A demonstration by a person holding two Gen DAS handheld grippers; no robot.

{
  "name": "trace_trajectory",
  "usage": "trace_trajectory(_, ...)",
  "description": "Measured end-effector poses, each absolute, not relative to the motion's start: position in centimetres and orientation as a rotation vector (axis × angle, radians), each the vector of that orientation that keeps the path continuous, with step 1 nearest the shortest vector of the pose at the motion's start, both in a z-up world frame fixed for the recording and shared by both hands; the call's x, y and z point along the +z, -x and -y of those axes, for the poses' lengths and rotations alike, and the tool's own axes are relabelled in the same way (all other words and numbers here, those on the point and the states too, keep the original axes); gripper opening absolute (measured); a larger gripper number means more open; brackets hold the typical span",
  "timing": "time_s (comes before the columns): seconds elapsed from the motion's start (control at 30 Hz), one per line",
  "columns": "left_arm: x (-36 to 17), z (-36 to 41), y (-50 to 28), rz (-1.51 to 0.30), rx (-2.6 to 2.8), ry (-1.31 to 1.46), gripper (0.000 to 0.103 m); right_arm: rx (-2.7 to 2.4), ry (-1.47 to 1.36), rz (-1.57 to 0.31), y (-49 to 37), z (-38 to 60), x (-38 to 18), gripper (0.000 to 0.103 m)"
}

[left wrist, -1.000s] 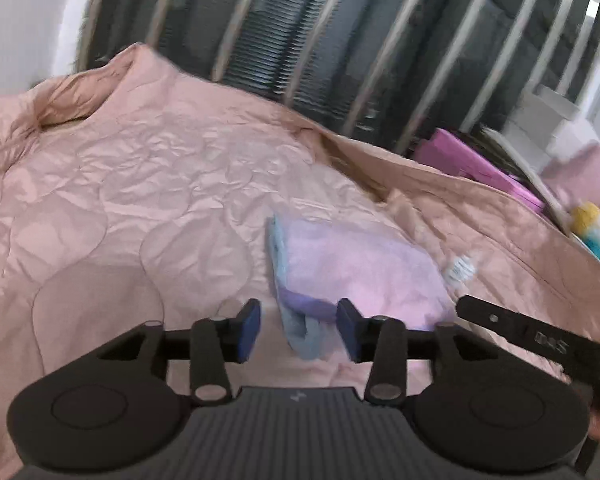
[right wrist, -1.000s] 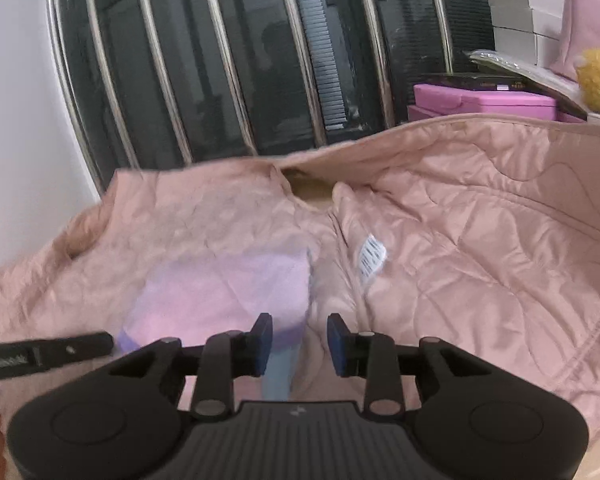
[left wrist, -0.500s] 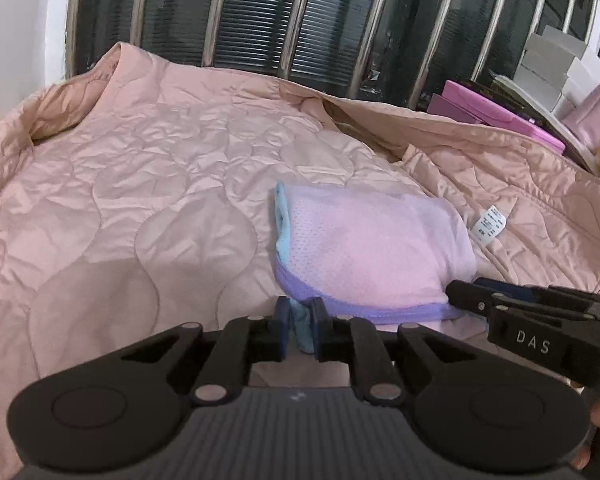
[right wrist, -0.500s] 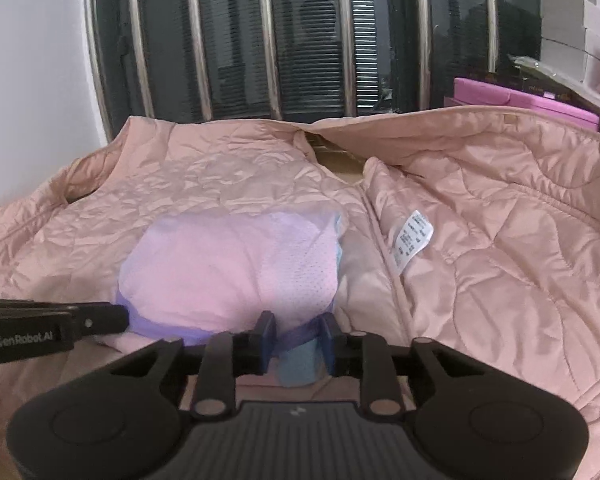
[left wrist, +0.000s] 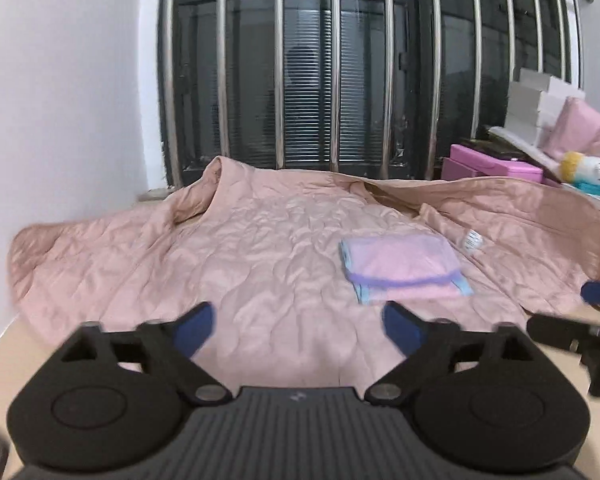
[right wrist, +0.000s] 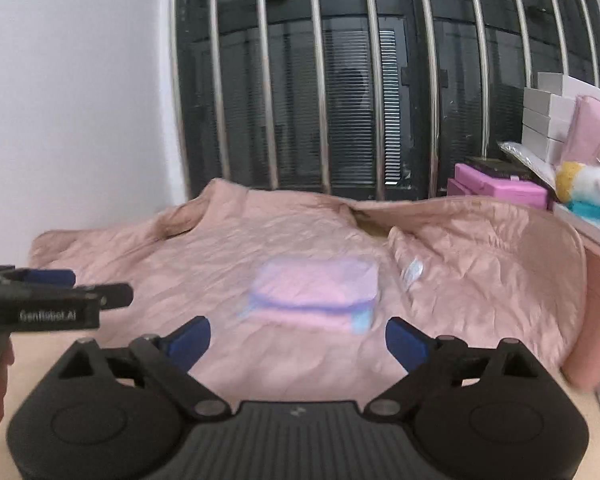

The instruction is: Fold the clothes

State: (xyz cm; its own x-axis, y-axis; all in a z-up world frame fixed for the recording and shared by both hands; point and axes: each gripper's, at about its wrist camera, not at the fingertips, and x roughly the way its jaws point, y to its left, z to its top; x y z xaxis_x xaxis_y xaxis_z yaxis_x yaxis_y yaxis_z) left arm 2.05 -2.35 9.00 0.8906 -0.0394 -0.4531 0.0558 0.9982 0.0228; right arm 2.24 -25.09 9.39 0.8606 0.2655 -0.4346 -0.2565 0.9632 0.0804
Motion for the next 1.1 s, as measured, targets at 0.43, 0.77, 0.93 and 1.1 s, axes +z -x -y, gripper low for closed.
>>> trace_trajectory(0.43,2.0,-0.5,3.1,-0.567,-0.004,0.003,0.103,0.214,-0.008,-0.53,5.1,20.7,3.3,0.103)
trace_trajectory(0.77,0.2,-1.6,0.7,-0.661,-0.019,0.029,0.103,0.132,0.049,-0.629,2.0,19.5,0.9,0.103)
trace_trajectory(0.93,0.0,-0.7,0.4,-0.676,-0.018,-0.022,0.103,0.109,0.025,-0.678,0.3,19.5,0.6,0.103)
trace_trajectory(1.1,0.0,-0.2,0.2,-0.679,-0.023,-0.023,0.102,0.104,0.026,-0.681,0.2,19.4,0.5,0.103)
